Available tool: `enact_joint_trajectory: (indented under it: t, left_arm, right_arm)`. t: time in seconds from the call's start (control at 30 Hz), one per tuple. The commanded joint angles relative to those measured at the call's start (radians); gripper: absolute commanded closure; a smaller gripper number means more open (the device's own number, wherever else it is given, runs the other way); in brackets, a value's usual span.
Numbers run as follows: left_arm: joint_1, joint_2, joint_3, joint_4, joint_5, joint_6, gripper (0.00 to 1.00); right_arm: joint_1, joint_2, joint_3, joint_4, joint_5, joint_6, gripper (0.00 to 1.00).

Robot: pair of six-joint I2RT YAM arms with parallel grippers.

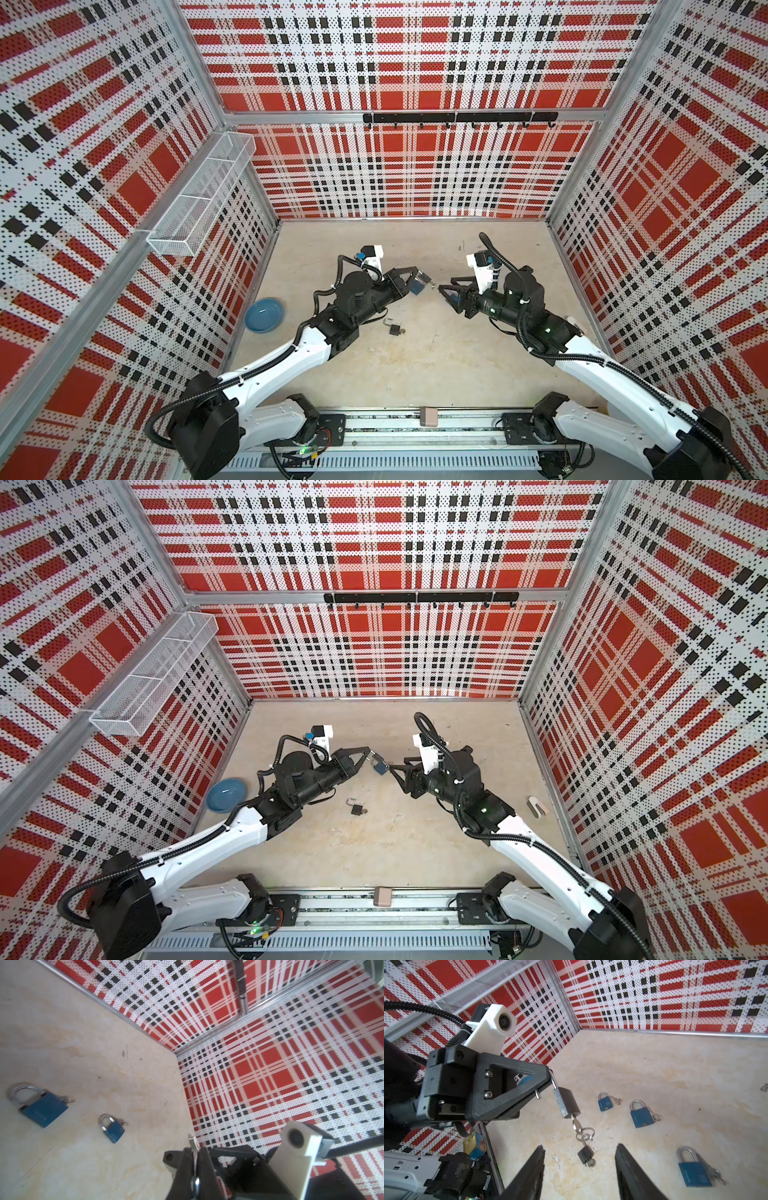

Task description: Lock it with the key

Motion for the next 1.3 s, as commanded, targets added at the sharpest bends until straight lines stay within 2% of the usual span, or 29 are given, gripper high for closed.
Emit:
enact_joint_trajectory:
  t: [0.0,0.5,0.7,0.87,1.27]
  left_arm:
    - [-0.009,0.021,0.049,0.086,-0.010,-0.085,1.00]
    - [-0.015,0.004,0.044,0.084,0.042,-0.196,1.00]
    - [-0.016,-0.009,0.040,0.082,0.044,-0.203,1.00]
    - [-0.016,-0.011,0.046,0.083,0.057,-0.209,1.00]
    - [-0.018,-0.007,0.044,0.084,0.063,-0.217,1.00]
  right_arm:
    - [-0.008,-0.002,0.008,0.130,-0.091,-0.034,0.44]
    - [-0.008,0.099,0.114,0.113,-0.103,-0.136,0.45]
    - [-0.009,0.147,0.142,0.113,-0.123,-0.143,0.59]
    - [-0.008,0.155,0.144,0.124,-0.116,-0.144,0.66]
    - [-0.009,0.168,0.157,0.132,-0.115,-0.145,0.74]
